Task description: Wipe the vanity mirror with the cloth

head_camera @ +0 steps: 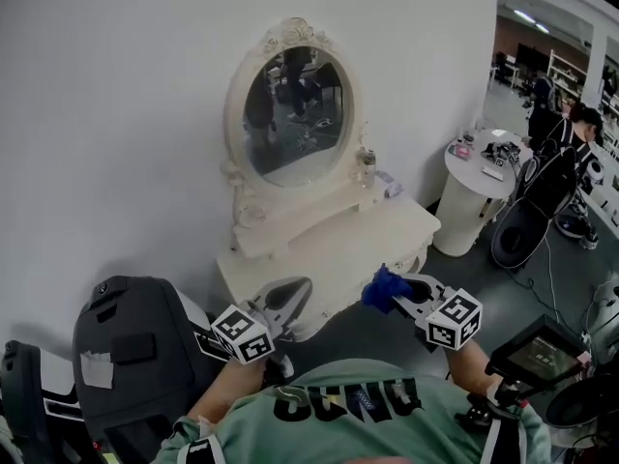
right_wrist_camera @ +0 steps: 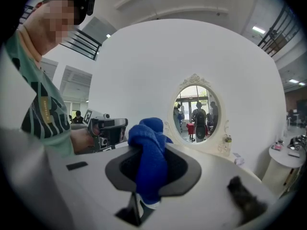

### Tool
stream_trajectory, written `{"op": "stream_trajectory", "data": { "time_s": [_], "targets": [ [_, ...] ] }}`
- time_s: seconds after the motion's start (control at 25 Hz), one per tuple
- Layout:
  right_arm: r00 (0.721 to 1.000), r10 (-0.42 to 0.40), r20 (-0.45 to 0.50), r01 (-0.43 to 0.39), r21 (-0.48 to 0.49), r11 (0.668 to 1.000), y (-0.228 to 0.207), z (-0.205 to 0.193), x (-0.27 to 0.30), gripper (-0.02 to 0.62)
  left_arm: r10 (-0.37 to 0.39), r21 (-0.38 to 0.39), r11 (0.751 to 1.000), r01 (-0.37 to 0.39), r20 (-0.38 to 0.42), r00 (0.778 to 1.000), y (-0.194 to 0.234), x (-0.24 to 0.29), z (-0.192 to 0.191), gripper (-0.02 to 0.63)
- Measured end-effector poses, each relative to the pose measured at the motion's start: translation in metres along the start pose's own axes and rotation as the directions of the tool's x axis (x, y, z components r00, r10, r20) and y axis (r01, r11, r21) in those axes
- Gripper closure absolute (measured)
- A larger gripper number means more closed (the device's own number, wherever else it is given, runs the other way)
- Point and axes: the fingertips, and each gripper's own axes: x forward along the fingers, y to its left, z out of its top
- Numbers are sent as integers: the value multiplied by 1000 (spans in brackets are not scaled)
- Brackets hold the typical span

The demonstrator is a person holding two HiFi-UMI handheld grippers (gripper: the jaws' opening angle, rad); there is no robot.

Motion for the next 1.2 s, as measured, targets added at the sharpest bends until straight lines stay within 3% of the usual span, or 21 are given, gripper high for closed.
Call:
{"op": "stream_trajectory", "data": {
  "time_s": [0.32,0.56,0.76,0.92,1.04,1.2],
  "targets": [
    [1000,9,-8,-10,-75,997,-36,57,131,525,30,-17,999,-30,-2,1000,123,-22,22,600],
    [998,54,-27,-56,-97,994,-79,64,185,525,111,-12,994,-111,5,994,177,-19,27,600],
    [991,129,44,-119,-168,979,-138,88,235,525,276,19,961,-276,10,961,218,-13,31,600],
    [980,137,142,-93,-283,955,-199,140,266,525,371,-25,929,-370,65,926,246,8,44,600],
    [964,140,225,-32,-426,904,-225,197,298,525,423,-21,906,-423,85,902,258,13,55,600],
    [935,52,350,192,-625,757,-241,277,337,525,460,-1,887,-462,82,884,267,7,62,600]
  ]
}}
